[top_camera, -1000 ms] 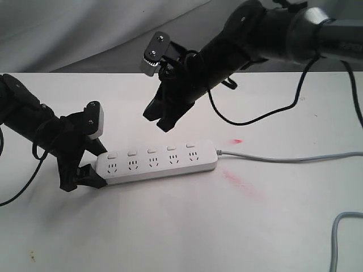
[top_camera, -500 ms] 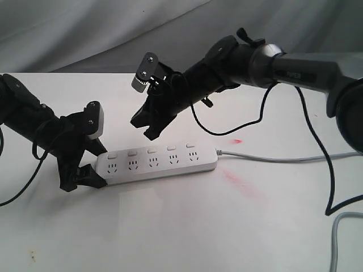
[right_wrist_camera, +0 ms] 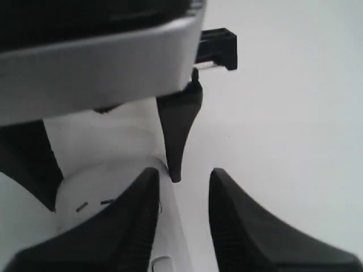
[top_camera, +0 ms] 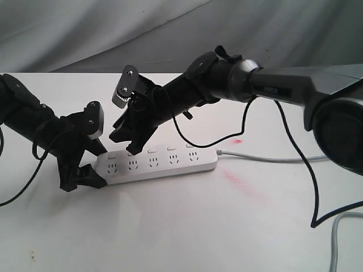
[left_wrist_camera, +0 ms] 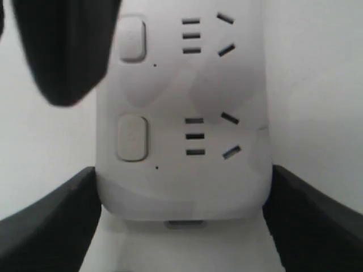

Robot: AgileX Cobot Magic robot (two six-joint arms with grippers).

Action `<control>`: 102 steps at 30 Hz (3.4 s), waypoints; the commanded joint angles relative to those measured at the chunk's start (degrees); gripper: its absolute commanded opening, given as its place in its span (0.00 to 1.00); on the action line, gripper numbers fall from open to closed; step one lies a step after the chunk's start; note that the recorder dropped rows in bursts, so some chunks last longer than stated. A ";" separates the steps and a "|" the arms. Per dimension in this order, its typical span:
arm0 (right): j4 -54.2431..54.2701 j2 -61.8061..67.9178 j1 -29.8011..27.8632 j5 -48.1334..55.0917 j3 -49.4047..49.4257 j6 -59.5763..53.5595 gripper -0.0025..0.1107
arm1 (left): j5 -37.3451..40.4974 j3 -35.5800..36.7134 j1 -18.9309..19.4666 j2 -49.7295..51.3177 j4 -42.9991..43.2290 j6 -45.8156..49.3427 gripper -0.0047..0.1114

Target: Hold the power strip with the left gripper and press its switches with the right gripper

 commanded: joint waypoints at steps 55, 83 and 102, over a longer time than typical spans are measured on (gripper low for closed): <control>-6.03 6.50 3.00 -5.32 -0.20 -11.18 0.38 | 0.25 0.02 -0.24 0.36 0.15 -0.40 0.58; -5.05 1.10 1.43 -3.37 -0.20 -10.58 0.37 | 0.25 0.02 -0.24 0.36 0.15 -0.40 0.58; -9.36 1.07 -0.79 -1.58 -0.20 -8.17 0.37 | 0.25 0.02 -0.24 0.36 0.15 -0.40 0.58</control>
